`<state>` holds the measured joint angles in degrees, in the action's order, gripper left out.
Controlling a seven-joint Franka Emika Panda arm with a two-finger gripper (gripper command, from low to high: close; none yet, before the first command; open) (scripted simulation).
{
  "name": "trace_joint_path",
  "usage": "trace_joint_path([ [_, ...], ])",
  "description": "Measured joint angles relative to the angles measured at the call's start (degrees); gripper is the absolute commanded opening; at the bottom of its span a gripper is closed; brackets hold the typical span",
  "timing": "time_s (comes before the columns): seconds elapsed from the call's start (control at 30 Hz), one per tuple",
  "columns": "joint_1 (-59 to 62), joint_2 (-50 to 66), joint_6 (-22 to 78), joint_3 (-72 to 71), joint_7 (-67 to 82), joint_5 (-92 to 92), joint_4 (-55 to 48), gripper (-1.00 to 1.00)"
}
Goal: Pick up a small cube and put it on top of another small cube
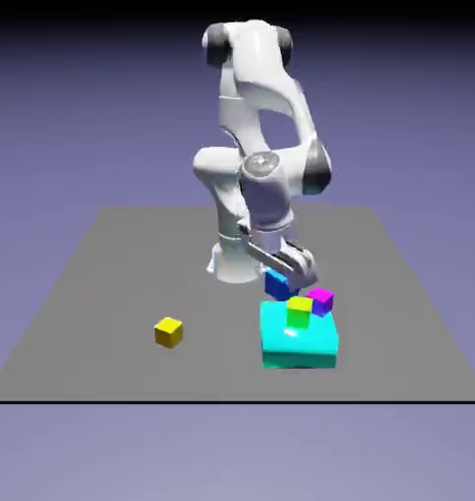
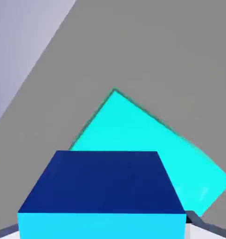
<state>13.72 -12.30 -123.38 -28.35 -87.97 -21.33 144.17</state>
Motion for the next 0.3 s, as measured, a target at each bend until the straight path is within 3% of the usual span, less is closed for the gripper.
trace_joint_path([
  [0.2,-1.41,8.29,-12.45,-1.42,-0.75,0.58,4.28,-1.0],
  [0.23,-1.28,8.3,-12.48,-1.42,-0.75,0.58,4.28,1.0],
  [0.3,-1.29,8.3,-12.43,-1.43,-0.83,0.71,4.28,1.0],
])
